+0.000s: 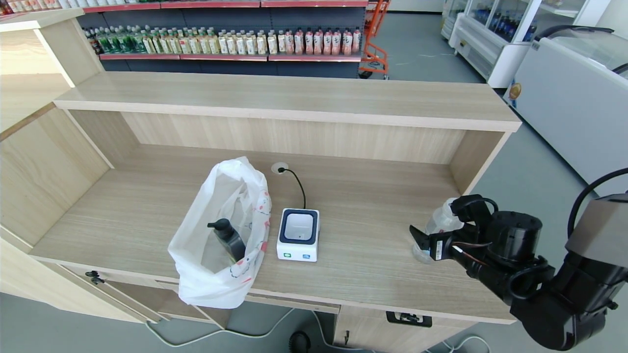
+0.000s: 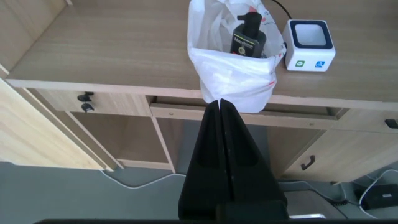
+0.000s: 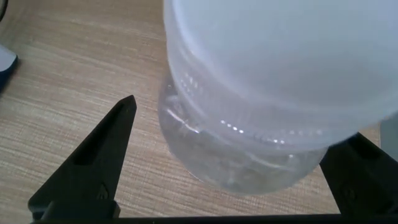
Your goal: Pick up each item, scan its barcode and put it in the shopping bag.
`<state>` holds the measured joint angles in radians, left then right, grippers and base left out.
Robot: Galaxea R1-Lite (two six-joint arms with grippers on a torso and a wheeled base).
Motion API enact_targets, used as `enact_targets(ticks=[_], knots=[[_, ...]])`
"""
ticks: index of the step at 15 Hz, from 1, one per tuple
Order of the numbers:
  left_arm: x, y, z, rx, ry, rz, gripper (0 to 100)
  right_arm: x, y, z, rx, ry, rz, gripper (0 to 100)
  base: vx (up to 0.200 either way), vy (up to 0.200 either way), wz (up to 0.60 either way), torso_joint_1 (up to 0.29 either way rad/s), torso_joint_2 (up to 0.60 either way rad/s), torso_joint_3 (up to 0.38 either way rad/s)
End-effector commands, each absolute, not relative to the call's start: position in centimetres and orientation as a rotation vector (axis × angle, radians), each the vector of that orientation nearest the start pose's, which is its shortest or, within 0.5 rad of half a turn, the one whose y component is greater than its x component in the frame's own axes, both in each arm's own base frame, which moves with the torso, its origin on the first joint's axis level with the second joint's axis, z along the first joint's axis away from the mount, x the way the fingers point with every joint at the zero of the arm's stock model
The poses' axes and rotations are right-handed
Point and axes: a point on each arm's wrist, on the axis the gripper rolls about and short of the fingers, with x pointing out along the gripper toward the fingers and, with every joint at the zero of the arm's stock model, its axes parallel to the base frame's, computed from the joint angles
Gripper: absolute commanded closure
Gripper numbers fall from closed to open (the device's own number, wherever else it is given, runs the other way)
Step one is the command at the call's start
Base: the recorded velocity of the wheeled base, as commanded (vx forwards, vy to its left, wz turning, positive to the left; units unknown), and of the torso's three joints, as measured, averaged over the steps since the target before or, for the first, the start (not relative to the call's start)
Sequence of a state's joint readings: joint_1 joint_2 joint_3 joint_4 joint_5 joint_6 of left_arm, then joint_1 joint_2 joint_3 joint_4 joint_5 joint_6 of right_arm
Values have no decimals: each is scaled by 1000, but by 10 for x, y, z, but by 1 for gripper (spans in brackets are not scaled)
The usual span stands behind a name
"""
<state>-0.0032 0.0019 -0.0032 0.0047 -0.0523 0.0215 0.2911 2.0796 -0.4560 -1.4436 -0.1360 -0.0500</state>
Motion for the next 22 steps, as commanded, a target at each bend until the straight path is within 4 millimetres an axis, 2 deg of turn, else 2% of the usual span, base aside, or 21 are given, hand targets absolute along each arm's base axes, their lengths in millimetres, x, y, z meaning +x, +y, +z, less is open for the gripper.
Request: enact_targets(ticks=[1, 15, 20, 22], knots=[[-23, -1, 76, 21, 2, -55, 100, 304, 88, 64, -86, 163, 160, 100, 0, 0, 0, 0, 0, 0], [-23, -1, 76, 21, 2, -55, 100, 304, 87, 53, -117, 191, 159, 100, 0, 0, 0, 0, 0, 0], [-23, -1, 76, 21, 2, -55, 100, 299, 75, 74, -87, 142, 162, 100, 0, 0, 0, 0, 0, 0], [-23, -1, 76, 21, 2, -55, 100, 296, 57, 102, -39, 87, 188, 100, 0, 0, 0, 0, 0, 0]])
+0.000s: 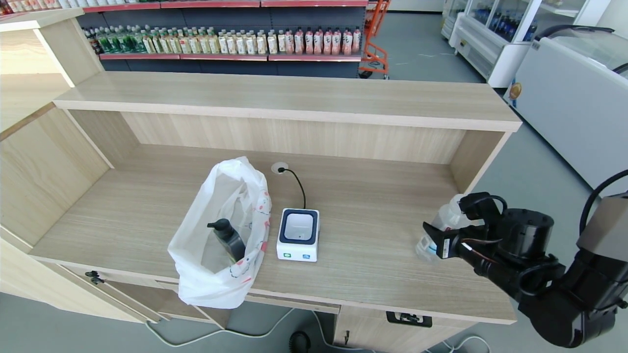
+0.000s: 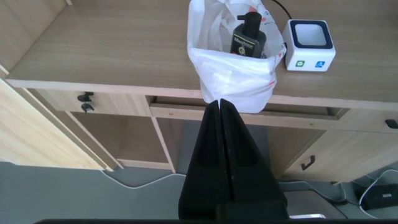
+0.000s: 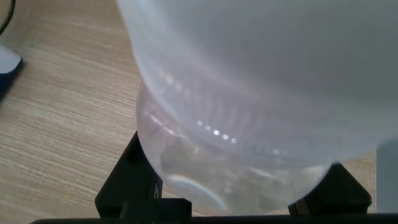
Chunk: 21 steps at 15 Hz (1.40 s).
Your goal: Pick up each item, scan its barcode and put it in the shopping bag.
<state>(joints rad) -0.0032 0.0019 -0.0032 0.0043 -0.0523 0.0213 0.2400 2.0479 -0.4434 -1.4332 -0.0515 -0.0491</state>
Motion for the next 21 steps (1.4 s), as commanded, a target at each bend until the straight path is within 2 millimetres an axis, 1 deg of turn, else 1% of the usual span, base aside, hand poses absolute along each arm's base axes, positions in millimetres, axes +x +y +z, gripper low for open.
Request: enact_targets(ticks=[1, 2, 3, 4, 5, 6, 7, 8, 9, 11, 13, 14, 15, 16, 17, 19, 21], knots=[[-23, -1, 76, 21, 2, -55, 100, 295, 52, 112, -26, 75, 191, 100, 0, 0, 0, 0, 0, 0], [-23, -1, 76, 21, 2, -55, 100, 291, 33, 153, 45, 45, 218, 100, 0, 0, 0, 0, 0, 0], [-23, -1, 76, 21, 2, -55, 100, 282, 25, 189, 138, 27, 283, 100, 0, 0, 0, 0, 0, 0], [-23, -1, 76, 21, 2, -55, 100, 266, 22, 230, 246, 28, 384, 100, 0, 0, 0, 0, 0, 0], [-23, -1, 76, 21, 2, -55, 100, 250, 22, 267, 310, 32, 477, 100, 0, 0, 0, 0, 0, 0], [-23, -1, 76, 21, 2, -55, 100, 239, 22, 291, 345, 35, 538, 100, 0, 0, 0, 0, 0, 0], [-23, -1, 76, 21, 2, -55, 100, 208, 24, 336, 406, 67, 699, 100, 0, 0, 0, 0, 0, 0], [-23, -1, 76, 21, 2, -55, 100, 195, 25, 349, 403, 76, 775, 100, 0, 0, 0, 0, 0, 0], [-23, -1, 76, 21, 2, -55, 100, 168, 28, 365, 375, 89, 947, 100, 0, 0, 0, 0, 0, 0], [-23, -1, 76, 21, 2, -55, 100, 145, 32, 370, 341, 99, 1105, 100, 0, 0, 0, 0, 0, 0], [-23, -1, 76, 21, 2, -55, 100, 117, 36, 374, 328, 131, 1245, 100, 0, 0, 0, 0, 0, 0], [-23, -1, 76, 21, 2, -55, 100, 102, 38, 374, 325, 147, 1295, 100, 0, 0, 0, 0, 0, 0], [-23, -1, 76, 21, 2, -55, 100, 95, 39, 373, 327, 159, 1320, 100, 0, 0, 0, 0, 0, 0], [-23, -1, 76, 21, 2, -55, 100, 79, 40, 371, 335, 188, 1365, 100, 0, 0, 0, 0, 0, 0], [-23, -1, 76, 21, 2, -55, 100, 69, 40, 369, 341, 206, 1383, 100, 0, 0, 0, 0, 0, 0], [-23, -1, 76, 21, 2, -55, 100, 53, 38, 364, 343, 226, 1423, 100, 0, 0, 0, 0, 0, 0], [-23, -1, 76, 21, 2, -55, 100, 50, 38, 363, 343, 230, 1432, 100, 0, 0, 0, 0, 0, 0]])
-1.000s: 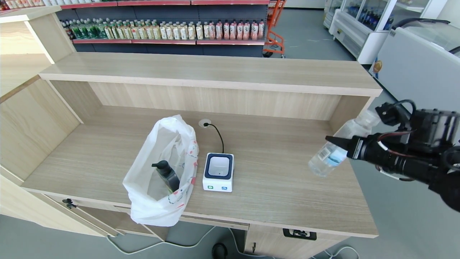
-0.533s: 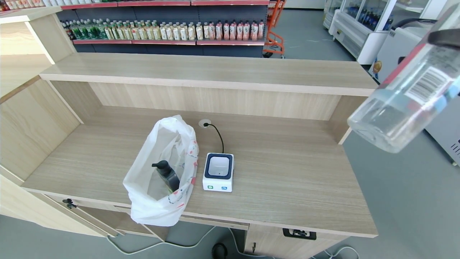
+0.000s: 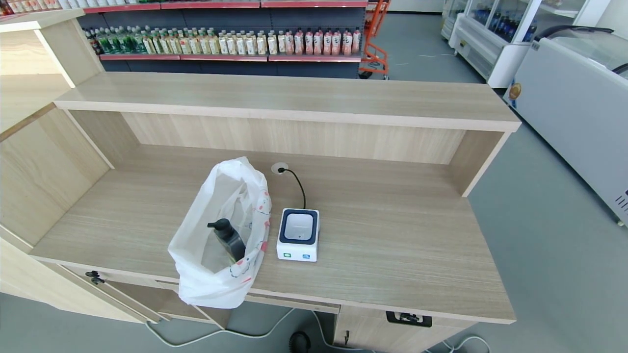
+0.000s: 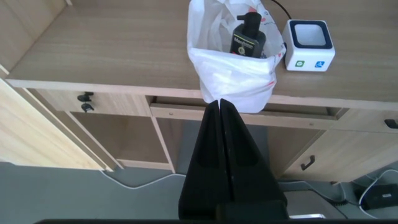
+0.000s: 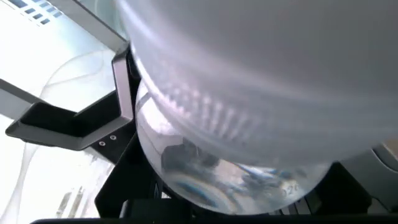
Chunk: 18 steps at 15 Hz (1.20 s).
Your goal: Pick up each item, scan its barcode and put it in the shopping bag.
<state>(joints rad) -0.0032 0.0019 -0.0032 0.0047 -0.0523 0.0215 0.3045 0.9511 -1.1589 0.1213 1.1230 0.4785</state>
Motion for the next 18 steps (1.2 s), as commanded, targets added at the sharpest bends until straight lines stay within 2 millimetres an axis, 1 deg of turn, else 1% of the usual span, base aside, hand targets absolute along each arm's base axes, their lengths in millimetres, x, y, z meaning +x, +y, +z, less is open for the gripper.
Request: enact_targets(ticks=[1, 2, 5, 7, 10, 18], knots=[[-23, -1, 76, 21, 2, -55, 100, 50, 38, 361, 347, 237, 1429, 100, 0, 0, 0, 0, 0, 0], [-23, -1, 76, 21, 2, -55, 100, 50, 38, 358, 349, 244, 1428, 100, 0, 0, 0, 0, 0, 0], [-23, -1, 76, 21, 2, -55, 100, 38, 34, 342, 358, 263, 1421, 100, 0, 0, 0, 0, 0, 0], [-23, -1, 76, 21, 2, -55, 100, 37, 33, 335, 362, 275, 1419, 100, 0, 0, 0, 0, 0, 0], [-23, -1, 76, 21, 2, -55, 100, 37, 33, 334, 365, 278, 1409, 100, 0, 0, 0, 0, 0, 0], [-23, -1, 76, 21, 2, -55, 100, 31, 31, 333, 361, 266, 1405, 100, 0, 0, 0, 0, 0, 0]])
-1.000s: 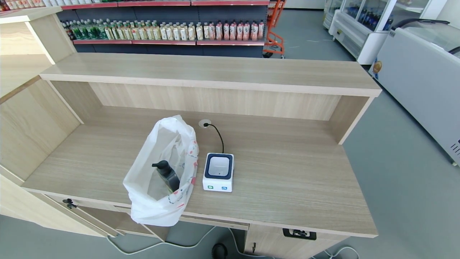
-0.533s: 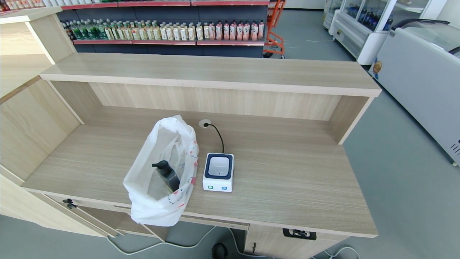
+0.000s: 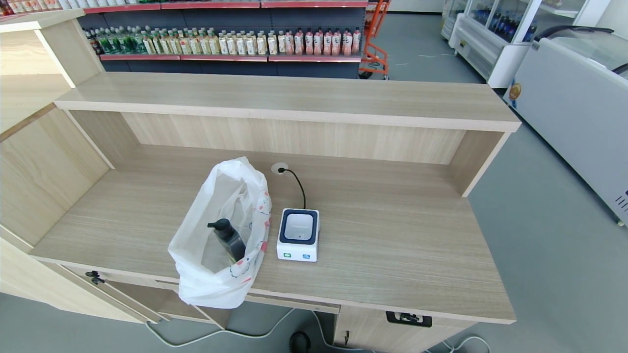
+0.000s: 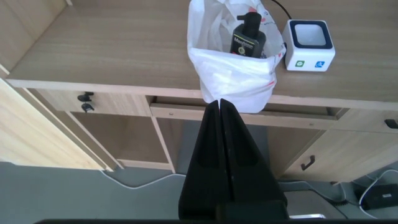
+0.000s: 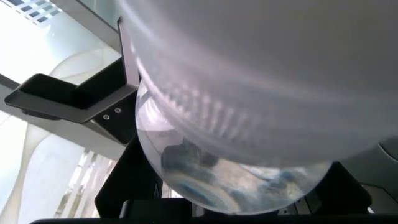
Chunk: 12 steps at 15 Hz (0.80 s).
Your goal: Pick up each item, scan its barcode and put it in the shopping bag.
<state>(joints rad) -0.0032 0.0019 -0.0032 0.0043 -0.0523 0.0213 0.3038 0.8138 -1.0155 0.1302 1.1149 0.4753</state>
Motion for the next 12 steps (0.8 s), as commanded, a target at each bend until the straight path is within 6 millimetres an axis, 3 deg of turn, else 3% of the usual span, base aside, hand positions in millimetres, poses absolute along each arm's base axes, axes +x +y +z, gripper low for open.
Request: enact_targets(ticks=[1, 6, 9, 12], knots=[[-23, -1, 76, 21, 2, -55, 100, 30, 31, 333, 361, 264, 1405, 100, 0, 0, 0, 0, 0, 0], [-23, -1, 75, 21, 4, -55, 100, 31, 30, 329, 370, 258, 1350, 100, 0, 0, 0, 0, 0, 0], [-23, -1, 76, 21, 2, -55, 100, 39, 30, 316, 316, 205, 1193, 100, 0, 0, 0, 0, 0, 0], [-23, -1, 76, 21, 2, -55, 100, 75, 25, 261, -135, 155, 723, 100, 0, 0, 0, 0, 0, 0]])
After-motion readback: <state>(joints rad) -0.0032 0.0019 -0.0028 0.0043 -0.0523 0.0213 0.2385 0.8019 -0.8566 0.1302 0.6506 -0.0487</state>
